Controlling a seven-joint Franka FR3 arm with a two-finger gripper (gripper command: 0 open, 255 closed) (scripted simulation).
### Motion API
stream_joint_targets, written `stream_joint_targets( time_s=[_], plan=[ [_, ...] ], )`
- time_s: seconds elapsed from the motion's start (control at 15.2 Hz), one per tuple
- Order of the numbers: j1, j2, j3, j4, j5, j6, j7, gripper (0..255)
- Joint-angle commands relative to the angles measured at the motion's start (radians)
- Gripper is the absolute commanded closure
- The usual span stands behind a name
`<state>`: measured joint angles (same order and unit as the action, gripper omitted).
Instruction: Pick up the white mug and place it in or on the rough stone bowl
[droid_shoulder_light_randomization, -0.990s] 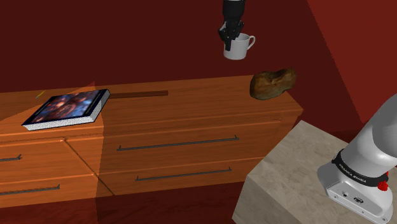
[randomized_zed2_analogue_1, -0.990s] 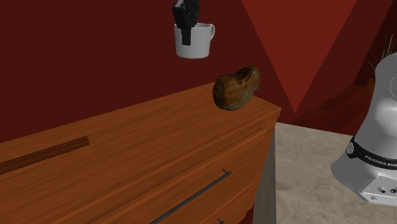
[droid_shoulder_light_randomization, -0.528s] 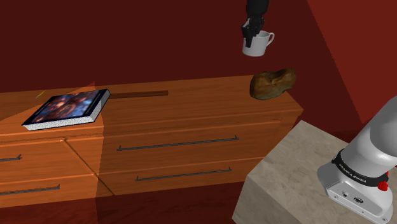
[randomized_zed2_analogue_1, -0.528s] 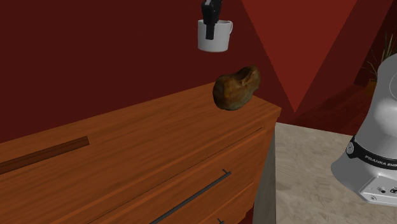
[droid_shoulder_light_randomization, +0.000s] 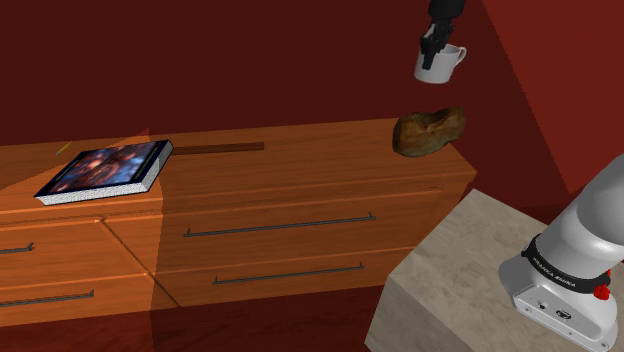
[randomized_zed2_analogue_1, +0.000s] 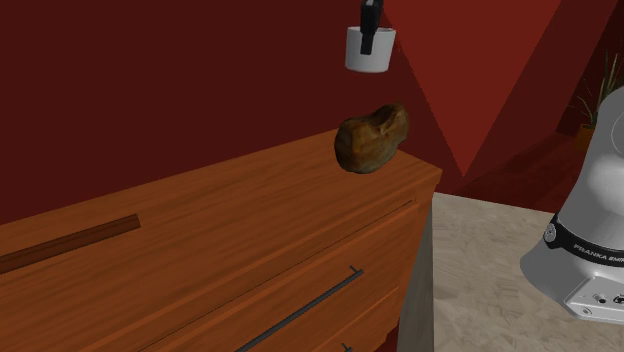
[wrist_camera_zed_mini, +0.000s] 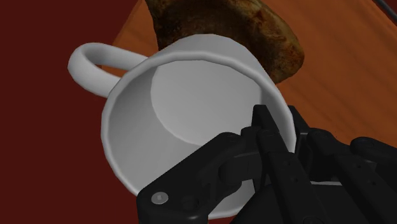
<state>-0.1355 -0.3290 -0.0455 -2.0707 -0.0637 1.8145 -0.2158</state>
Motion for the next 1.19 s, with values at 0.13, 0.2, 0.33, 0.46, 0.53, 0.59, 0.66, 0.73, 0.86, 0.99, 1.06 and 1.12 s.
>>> stream_joint_targets(
  time_s=[0.13, 0.2, 0.33, 0.46, 0.53, 0.59, 0.66, 0.73, 0.86, 0.99, 1.06, 1.12],
  plan=[
    [-0.026, -0.028, -0.046, -0.038, -0.012, 0.014, -0.068, 255],
    [-0.026, -0.029, -0.047, -0.052, -0.013, 0.027, -0.067, 255],
    [-0.026, -0.029, -0.048, -0.079, -0.014, 0.054, -0.066, 255],
    [-0.026, -0.028, -0.048, -0.105, -0.014, 0.081, -0.065, 255],
    [-0.027, -0.027, -0.049, -0.118, -0.015, 0.094, -0.064, 255],
    [-0.027, -0.026, -0.049, -0.130, -0.015, 0.108, -0.064, 255],
    [-0.027, -0.025, -0.050, -0.143, -0.016, 0.121, -0.063, 255],
    [-0.027, -0.024, -0.050, -0.155, -0.016, 0.135, -0.062, 255],
    [-0.028, -0.020, -0.051, -0.179, -0.017, 0.162, -0.061, 255],
    [-0.028, -0.016, -0.052, -0.202, -0.017, 0.190, -0.060, 255],
    [-0.028, -0.013, -0.052, -0.213, -0.018, 0.204, -0.060, 255],
    [-0.028, -0.010, -0.053, -0.224, -0.018, 0.218, -0.059, 255]
  ],
)
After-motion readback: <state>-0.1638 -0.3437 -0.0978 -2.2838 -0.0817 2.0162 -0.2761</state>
